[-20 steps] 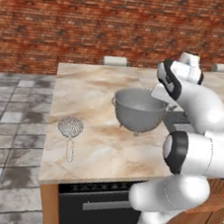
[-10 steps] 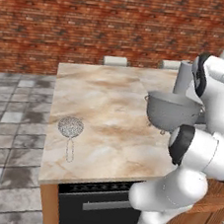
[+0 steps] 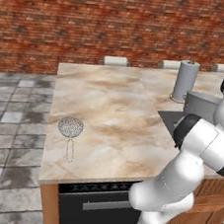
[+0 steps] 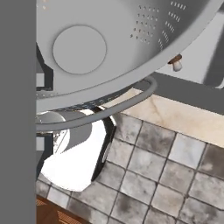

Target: Pick the colander and strainer and place them in the sink. Then turn on the water.

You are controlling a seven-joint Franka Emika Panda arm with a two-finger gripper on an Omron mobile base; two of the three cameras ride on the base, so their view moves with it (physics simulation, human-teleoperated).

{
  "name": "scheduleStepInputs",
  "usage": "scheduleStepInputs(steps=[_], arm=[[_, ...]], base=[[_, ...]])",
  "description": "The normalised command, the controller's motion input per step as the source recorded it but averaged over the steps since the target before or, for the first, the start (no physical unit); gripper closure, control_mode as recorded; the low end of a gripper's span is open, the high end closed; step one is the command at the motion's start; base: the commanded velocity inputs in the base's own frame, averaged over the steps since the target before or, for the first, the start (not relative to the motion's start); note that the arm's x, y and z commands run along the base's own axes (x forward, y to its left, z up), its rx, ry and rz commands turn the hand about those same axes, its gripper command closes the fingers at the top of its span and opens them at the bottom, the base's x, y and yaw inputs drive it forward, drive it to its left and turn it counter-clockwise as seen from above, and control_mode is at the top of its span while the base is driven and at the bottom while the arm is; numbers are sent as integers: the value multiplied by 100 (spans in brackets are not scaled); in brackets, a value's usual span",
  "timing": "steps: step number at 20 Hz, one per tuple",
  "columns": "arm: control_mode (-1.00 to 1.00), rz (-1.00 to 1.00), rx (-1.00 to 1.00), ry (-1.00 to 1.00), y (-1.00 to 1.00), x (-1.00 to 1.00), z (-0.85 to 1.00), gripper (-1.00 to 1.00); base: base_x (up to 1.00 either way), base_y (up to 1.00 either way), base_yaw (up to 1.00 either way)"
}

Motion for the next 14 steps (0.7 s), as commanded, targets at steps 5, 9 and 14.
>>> scheduleStepInputs(steps=[5,9,14], arm=[[-100,-8,-2,-2,-32,-21,0,100],[-100,0,-29,-14,1,-18,-19,100],[-100,1,-58,-23,27,-59,-35,100]], base=[[0,0,0],[0,0,0],[0,0,0]])
